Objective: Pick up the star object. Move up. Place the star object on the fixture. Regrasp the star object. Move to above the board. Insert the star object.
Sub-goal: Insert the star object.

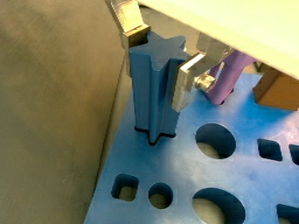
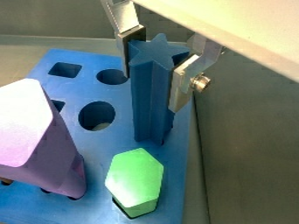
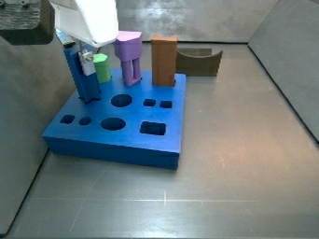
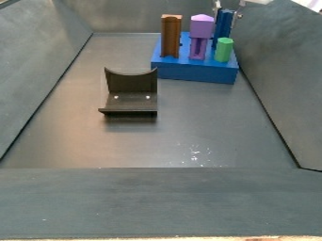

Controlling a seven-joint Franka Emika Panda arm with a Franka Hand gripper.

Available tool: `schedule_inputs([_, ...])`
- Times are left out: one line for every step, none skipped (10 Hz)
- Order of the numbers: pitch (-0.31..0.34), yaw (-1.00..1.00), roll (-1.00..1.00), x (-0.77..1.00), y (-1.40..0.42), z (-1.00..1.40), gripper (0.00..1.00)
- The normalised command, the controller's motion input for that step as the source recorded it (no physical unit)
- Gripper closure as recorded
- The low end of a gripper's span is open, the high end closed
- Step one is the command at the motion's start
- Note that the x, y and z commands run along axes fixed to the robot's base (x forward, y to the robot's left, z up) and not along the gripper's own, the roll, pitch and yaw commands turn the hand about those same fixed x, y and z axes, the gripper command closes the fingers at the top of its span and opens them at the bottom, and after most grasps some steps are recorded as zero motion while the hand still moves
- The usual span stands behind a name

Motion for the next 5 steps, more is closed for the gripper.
schedule_inputs([0.000, 0.00, 0.00, 0.00, 0.00, -0.03, 1.00])
schedule_inputs([0.000, 0.00, -0.06, 0.00, -0.04, -0.08, 1.00])
schedule_inputs([0.000, -0.01, -0.10, 0.06, -0.15, -0.09, 1.00])
schedule_inputs([0.030, -0.03, -0.07, 0.12, -0.16, -0.10, 1.00])
schedule_inputs([0.021, -0.01, -0.09, 0.09, -0.15, -0.10, 1.00])
